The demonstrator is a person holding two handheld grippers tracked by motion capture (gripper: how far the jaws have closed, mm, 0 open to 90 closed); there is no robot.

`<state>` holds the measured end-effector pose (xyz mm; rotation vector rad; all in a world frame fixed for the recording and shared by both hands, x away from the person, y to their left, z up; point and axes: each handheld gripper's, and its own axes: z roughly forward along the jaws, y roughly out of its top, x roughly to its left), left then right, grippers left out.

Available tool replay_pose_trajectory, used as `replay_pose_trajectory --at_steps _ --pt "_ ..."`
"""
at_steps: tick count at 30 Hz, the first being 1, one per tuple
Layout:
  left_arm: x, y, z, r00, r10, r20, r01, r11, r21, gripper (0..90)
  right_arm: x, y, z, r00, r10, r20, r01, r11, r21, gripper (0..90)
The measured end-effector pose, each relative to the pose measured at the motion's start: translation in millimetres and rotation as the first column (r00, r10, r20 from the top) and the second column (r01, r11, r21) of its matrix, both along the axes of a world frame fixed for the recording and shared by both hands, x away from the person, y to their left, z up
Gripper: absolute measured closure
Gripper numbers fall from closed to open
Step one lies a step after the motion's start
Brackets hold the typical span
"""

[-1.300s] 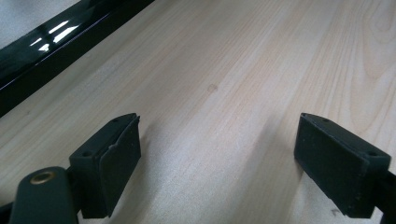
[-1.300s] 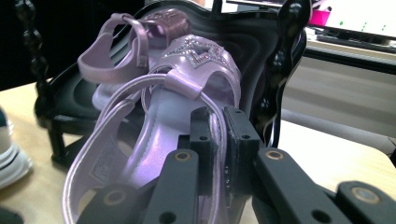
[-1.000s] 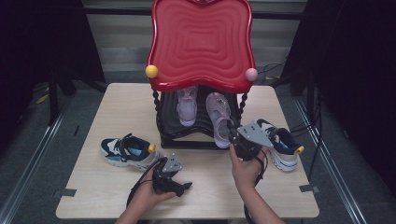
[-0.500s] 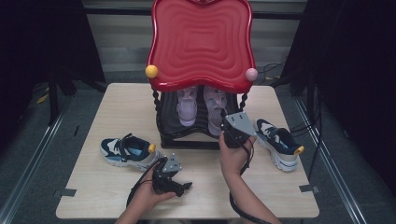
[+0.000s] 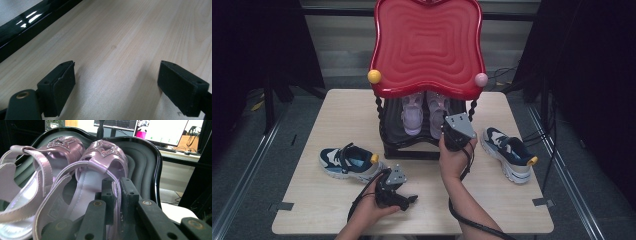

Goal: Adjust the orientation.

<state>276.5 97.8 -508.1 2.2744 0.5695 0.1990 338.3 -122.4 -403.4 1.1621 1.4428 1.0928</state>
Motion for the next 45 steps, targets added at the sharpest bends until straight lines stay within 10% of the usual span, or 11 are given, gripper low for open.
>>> replay_pose_trajectory --at_steps 45 --pt "0.0 0.0 0.0 1.0 0.0 0.0 0.0 1.0 -0.001 14.2 16.4 14.1 -15.4 0.9999 -0.006 -0.009 0.006 1.0 -0.016 80.4"
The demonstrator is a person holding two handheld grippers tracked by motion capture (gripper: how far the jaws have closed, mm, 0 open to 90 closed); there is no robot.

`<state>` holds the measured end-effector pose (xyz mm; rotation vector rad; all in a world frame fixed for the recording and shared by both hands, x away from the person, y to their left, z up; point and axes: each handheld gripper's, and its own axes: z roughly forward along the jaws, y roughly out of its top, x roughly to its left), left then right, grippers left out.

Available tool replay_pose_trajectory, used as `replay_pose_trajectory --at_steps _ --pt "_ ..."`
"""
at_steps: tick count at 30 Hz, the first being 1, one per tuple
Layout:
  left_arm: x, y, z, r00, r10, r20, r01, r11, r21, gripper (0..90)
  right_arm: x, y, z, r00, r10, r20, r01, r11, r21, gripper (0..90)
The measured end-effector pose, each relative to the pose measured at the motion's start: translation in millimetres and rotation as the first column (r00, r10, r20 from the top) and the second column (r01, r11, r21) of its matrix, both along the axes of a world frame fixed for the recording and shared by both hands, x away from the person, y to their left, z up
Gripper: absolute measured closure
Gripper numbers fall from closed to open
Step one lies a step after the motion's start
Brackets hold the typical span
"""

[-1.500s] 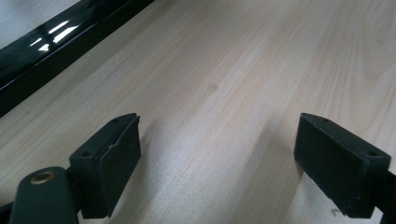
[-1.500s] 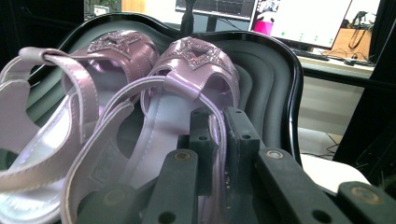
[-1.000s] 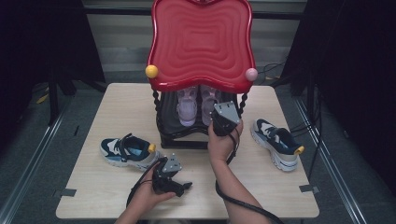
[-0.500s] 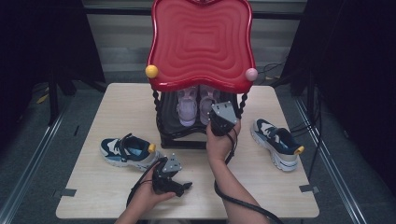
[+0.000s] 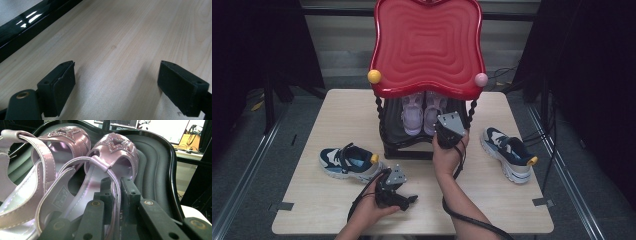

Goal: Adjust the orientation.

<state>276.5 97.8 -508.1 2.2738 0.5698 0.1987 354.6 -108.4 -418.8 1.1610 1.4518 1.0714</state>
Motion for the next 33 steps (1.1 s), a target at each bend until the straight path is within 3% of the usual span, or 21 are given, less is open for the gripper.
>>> replay_pose_trajectory --at_steps 7,20,33 --pt "0.0 0.0 0.0 1.0 0.0 0.0 0.0 1.0 0.0 14.2 -0.3 -2.9 -1.0 0.9999 0.013 -0.011 -0.013 1.0 -0.004 78.8" --pt "0.1 0.0 0.0 1.0 0.0 0.0 0.0 1.0 0.0 14.2 -6.3 -8.4 3.5 0.9982 0.056 -0.019 -0.056 0.998 0.007 63.3" --pt "0.1 0.1 0.0 1.0 -0.001 0.001 0.001 1.0 0.001 14.2 -16.4 -18.6 16.3 0.985 0.165 -0.051 -0.164 0.986 0.025 53.7"
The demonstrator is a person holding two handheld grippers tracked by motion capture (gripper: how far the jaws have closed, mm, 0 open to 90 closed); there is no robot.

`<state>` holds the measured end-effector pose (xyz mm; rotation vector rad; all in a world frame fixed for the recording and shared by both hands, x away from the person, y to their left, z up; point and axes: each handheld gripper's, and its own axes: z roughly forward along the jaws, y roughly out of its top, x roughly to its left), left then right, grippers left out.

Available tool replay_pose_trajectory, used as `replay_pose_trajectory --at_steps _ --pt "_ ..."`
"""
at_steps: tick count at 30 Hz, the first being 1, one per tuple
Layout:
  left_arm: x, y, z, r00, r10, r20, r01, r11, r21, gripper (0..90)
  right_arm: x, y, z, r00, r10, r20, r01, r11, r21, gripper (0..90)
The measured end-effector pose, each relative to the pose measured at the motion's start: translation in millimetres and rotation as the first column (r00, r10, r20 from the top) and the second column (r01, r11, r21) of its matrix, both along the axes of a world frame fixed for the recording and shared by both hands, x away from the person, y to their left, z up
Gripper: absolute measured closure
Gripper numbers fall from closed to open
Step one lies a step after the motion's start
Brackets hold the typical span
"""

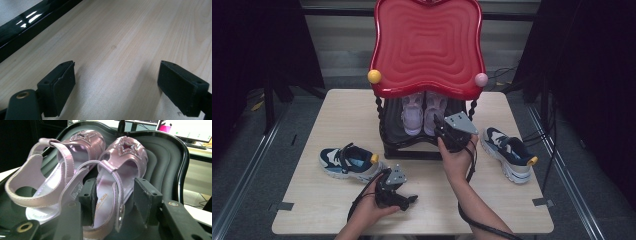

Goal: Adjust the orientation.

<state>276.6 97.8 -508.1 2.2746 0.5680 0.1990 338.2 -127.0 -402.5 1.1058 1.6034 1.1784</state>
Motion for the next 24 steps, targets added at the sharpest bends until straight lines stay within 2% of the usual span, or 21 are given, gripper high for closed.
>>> replay_pose_trajectory --at_steps 6,12,17,21,23,24 --pt "-0.1 0.0 0.0 1.0 0.001 0.0 -0.001 1.0 0.0 14.2 -4.9 -0.2 4.9 0.9988 0.046 -0.018 -0.046 0.999 -0.009 48.4" --pt "-0.1 0.0 0.0 1.0 0.001 0.0 -0.001 1.0 0.0 14.2 -7.1 -1.7 4.1 0.9938 0.095 -0.058 -0.095 0.995 0.001 38.5" --pt "-0.1 0.0 0.0 1.0 0.001 -0.001 -0.001 1.0 0.0 14.2 -11.0 -4.4 5.5 0.9897 0.128 -0.065 -0.128 0.992 -0.001 30.3" --pt "-0.1 0.0 0.0 1.0 0.001 0.0 -0.001 1.0 0.0 14.2 -16.5 -5.6 5.6 0.98 0.176 -0.092 -0.176 0.984 0.004 24.8" --pt "0.0 0.0 0.0 1.0 0.001 0.0 -0.001 1.0 0.0 14.2 -18.0 -6.4 6.0 0.9788 0.181 -0.095 -0.182 0.983 0.004 24.5" --pt "-0.1 0.0 0.0 1.0 0.001 0.0 -0.001 1.0 0.0 14.2 -20.3 -8.6 6.8 0.9746 0.203 -0.095 -0.201 0.979 0.025 23.2"
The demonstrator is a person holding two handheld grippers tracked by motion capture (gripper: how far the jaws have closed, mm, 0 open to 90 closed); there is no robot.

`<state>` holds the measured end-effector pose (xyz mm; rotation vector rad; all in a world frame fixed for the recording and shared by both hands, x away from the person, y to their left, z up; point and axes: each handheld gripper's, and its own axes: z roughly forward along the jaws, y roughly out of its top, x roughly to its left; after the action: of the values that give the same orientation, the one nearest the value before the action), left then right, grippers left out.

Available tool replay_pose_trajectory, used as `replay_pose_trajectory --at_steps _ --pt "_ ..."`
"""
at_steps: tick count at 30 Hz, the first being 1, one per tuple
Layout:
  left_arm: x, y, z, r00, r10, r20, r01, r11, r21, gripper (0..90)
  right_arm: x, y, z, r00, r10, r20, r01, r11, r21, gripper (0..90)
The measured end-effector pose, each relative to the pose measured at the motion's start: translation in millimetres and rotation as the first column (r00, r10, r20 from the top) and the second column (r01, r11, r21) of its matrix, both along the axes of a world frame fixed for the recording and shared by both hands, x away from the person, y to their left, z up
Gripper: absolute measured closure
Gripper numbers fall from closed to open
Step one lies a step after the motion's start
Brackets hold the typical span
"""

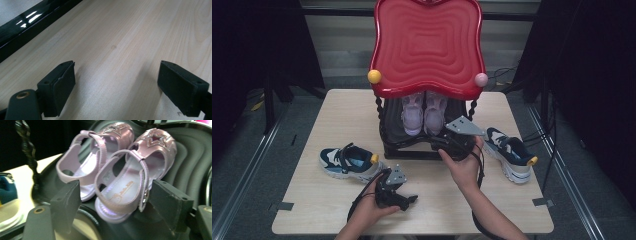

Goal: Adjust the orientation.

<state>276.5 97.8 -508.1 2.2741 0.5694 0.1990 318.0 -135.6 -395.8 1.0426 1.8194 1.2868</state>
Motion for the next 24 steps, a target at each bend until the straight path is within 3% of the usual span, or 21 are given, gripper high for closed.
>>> replay_pose_trajectory --at_steps 10,24 --pt "0.1 0.0 0.0 1.0 -0.001 0.0 0.001 1.0 0.0 14.2 -12.5 -11.4 0.8 0.9957 0.077 -0.051 -0.075 0.997 0.035 19.6" --pt "0.0 0.0 0.0 1.0 0.0 0.0 0.0 1.0 0.0 14.2 -39.1 -27.3 -16.6 0.9719 0.201 -0.123 -0.201 0.98 0.015 17.9"
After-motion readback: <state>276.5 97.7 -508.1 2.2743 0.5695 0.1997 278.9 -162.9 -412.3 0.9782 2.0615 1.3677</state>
